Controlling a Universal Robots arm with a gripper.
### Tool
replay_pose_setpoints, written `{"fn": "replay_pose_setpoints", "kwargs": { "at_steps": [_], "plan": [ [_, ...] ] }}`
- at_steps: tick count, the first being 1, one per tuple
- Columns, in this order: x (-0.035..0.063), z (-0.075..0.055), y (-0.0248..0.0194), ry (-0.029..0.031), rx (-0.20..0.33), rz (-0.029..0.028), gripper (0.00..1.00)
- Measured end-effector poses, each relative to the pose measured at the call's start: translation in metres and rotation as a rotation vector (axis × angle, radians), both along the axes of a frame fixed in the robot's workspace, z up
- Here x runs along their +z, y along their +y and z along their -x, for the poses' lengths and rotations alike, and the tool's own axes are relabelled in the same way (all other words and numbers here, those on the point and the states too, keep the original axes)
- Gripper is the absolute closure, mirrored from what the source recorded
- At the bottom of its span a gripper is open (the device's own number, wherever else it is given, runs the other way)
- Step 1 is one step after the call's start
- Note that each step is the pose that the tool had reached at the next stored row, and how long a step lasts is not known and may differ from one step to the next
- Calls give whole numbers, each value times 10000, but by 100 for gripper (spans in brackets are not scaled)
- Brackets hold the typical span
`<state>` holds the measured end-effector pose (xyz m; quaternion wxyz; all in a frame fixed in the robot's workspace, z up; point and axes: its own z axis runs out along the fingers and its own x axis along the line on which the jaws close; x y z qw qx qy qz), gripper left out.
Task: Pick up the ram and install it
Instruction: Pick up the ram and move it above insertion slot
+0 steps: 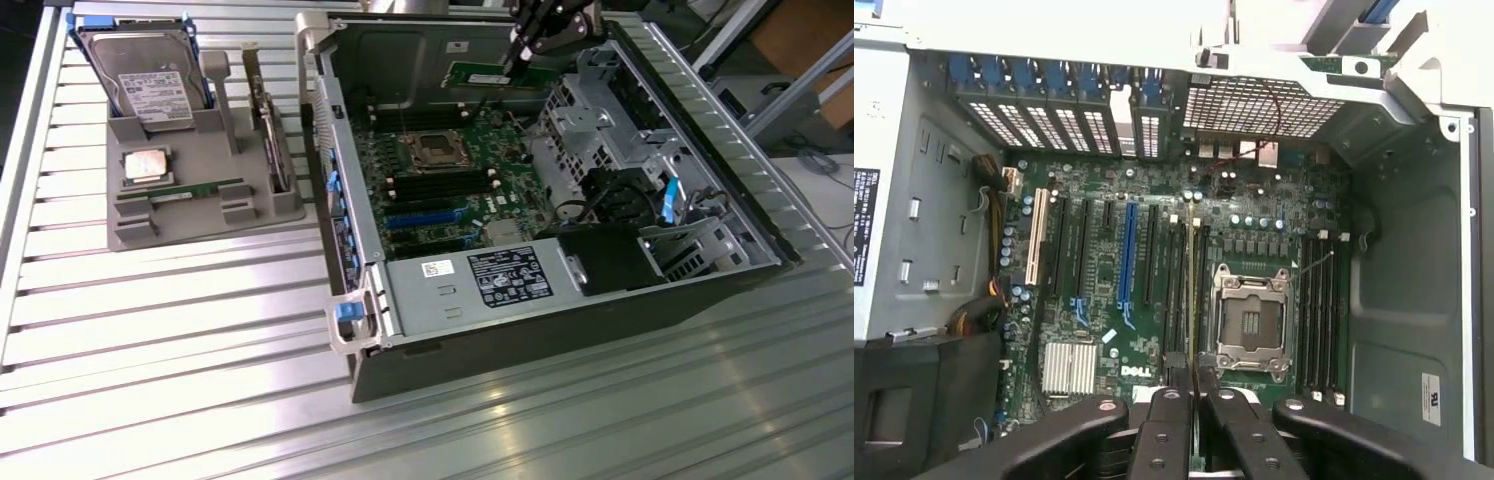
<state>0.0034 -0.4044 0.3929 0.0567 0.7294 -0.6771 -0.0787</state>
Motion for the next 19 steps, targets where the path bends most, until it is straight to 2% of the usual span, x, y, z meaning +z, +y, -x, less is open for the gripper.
{"fn": "replay_pose_setpoints", "kwargs": {
  "at_steps": [19],
  "plan": [
    [-2, -273, 0, 123, 0, -2, 87]
  ]
}}
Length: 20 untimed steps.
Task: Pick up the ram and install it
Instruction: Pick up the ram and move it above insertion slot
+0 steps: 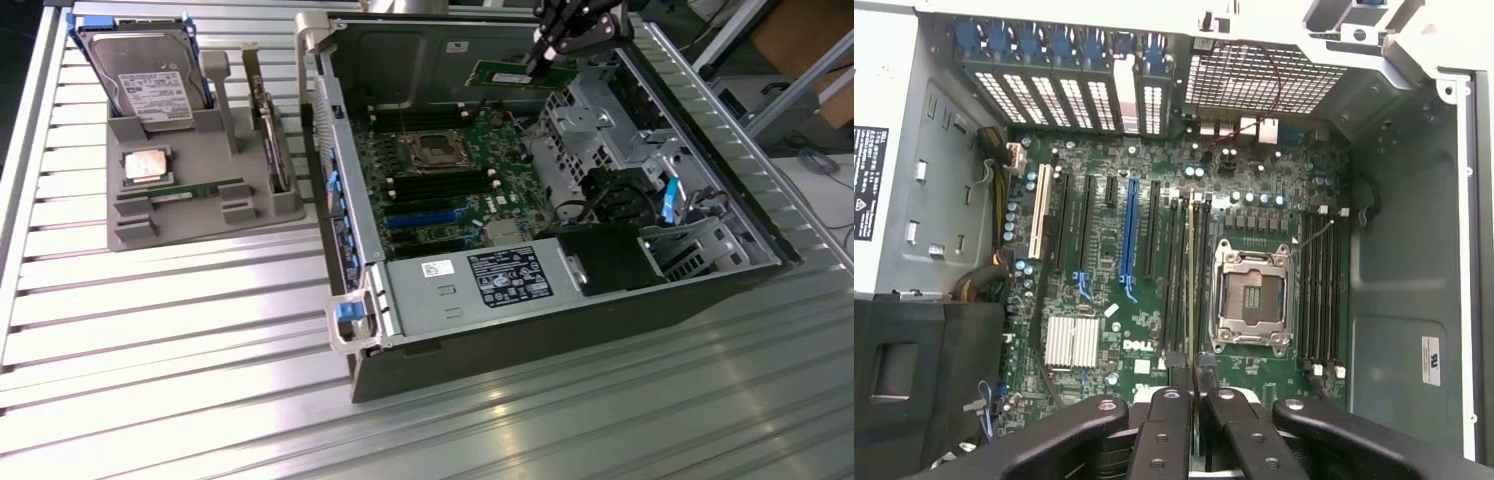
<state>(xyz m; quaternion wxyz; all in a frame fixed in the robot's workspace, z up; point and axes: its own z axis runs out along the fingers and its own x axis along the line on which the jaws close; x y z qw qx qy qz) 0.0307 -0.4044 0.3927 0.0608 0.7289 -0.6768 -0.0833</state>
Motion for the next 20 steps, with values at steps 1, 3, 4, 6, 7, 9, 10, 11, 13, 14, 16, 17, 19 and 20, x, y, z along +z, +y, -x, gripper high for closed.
{"fn": "replay_pose_setpoints", "kwargs": {
  "at_steps": [1, 3, 4, 6, 7, 9, 10, 11, 13, 14, 16, 17, 19, 20],
  "plan": [
    [0, -21, 0, 10, -1, 0, 87],
    [-1, -68, 1, 35, 0, 0, 87],
    [-1, -68, 1, 36, 0, -2, 87],
    [-1, -68, 0, 36, -1, -13, 87],
    [-1, -69, 0, 33, -1, -13, 87],
    [-3, -68, 1, -261, 0, -12, 87],
    [-4, -65, 1, -623, -1, -13, 87],
    [-5, -64, 1, -828, -1, -13, 87],
    [-8, -60, 2, -1356, -1, -16, 87],
    [-8, -61, 1, -1375, -1, -15, 87],
    [-7, -61, 2, -1376, 0, -13, 87],
    [-7, -60, 2, -1376, -1, -13, 87],
    [-7, -60, 2, -1376, 0, -13, 87],
    [-7, -60, 2, -1376, -1, -13, 87]
  ]
}}
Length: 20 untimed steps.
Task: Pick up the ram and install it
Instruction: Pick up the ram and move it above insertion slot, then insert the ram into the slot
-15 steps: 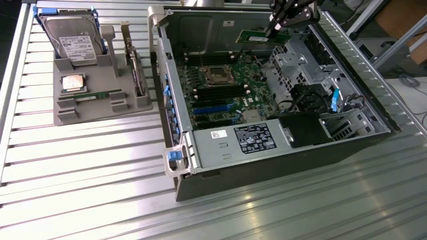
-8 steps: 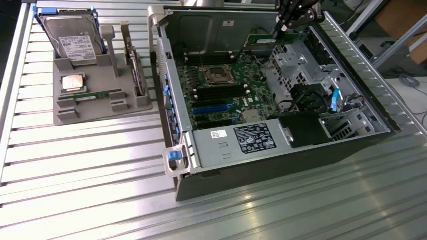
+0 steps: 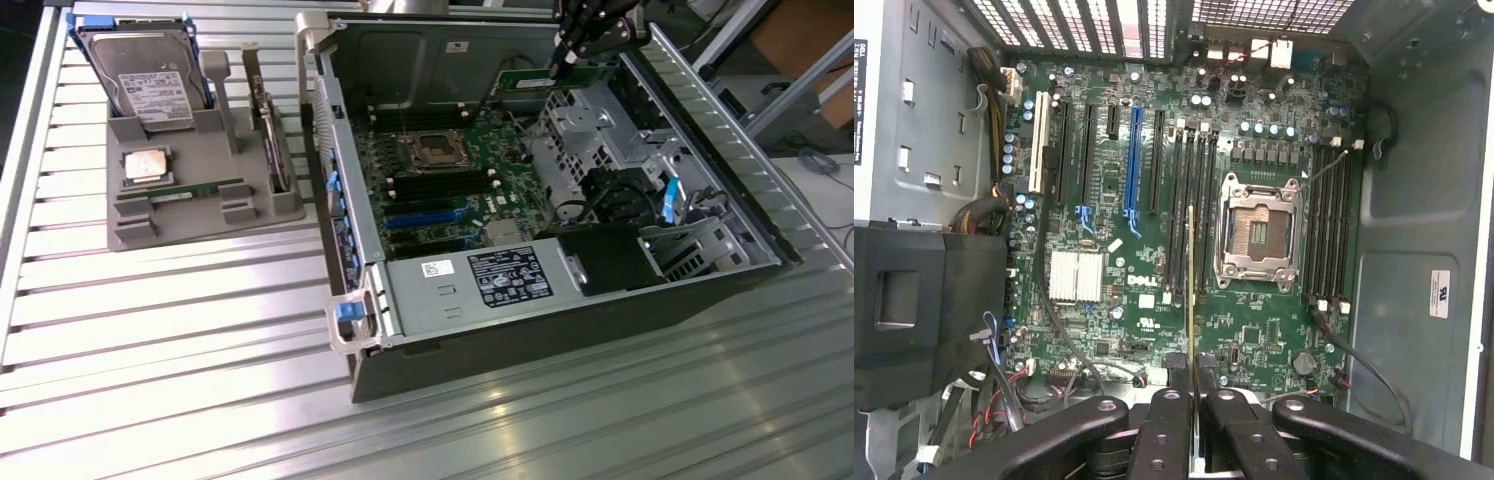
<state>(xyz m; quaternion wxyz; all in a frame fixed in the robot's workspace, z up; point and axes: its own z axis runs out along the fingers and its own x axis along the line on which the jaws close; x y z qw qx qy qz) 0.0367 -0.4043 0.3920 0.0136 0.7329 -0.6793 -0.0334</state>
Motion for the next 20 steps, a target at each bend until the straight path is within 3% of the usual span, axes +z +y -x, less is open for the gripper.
{"fn": "replay_pose_setpoints", "kwargs": {
  "at_steps": [20],
  "plan": [
    [-56, 20, -1, 0, -660, 0, 87]
  ]
}}
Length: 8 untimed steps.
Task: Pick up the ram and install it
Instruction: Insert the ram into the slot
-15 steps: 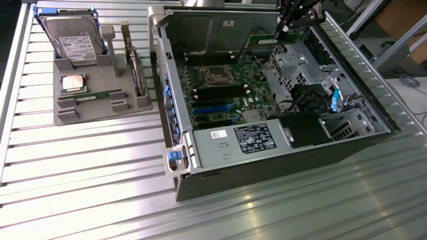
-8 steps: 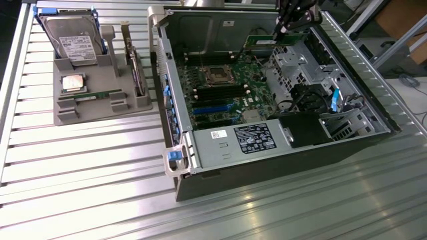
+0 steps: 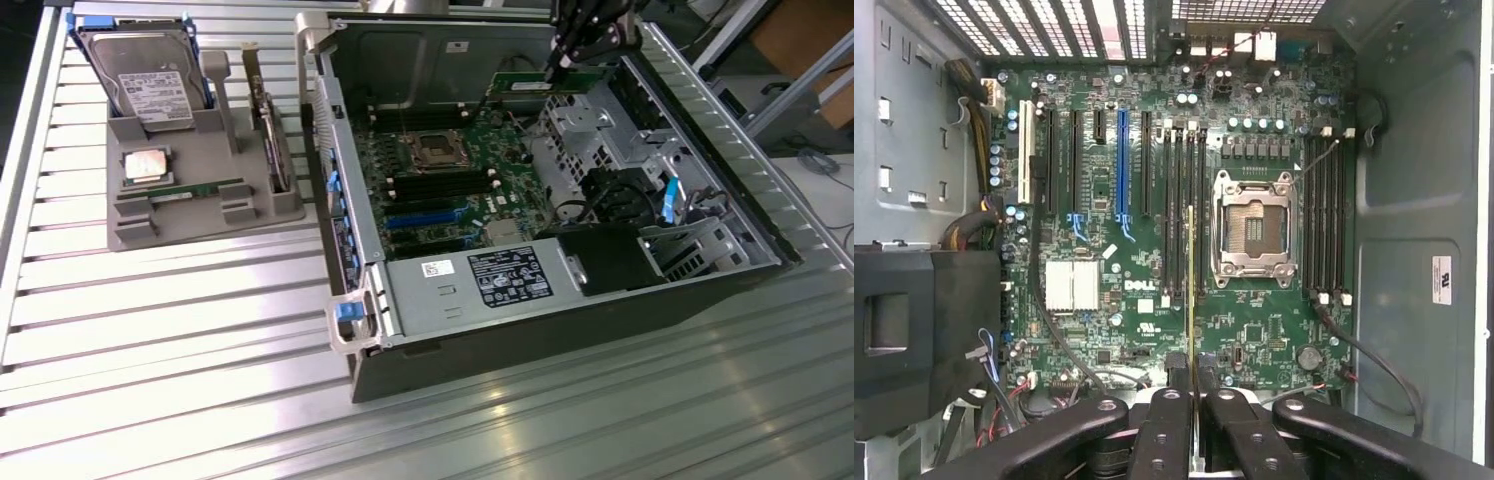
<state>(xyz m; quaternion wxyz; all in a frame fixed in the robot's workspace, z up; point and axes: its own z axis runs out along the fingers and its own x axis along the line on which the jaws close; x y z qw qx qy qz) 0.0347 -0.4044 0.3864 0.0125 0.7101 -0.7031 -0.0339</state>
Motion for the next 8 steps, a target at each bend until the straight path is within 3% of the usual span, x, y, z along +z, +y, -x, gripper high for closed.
{"fn": "replay_pose_setpoints", "kwargs": {
  "at_steps": [8],
  "plan": [
    [-16, 2, -3, 0, 1, 0, 87]
  ]
}}
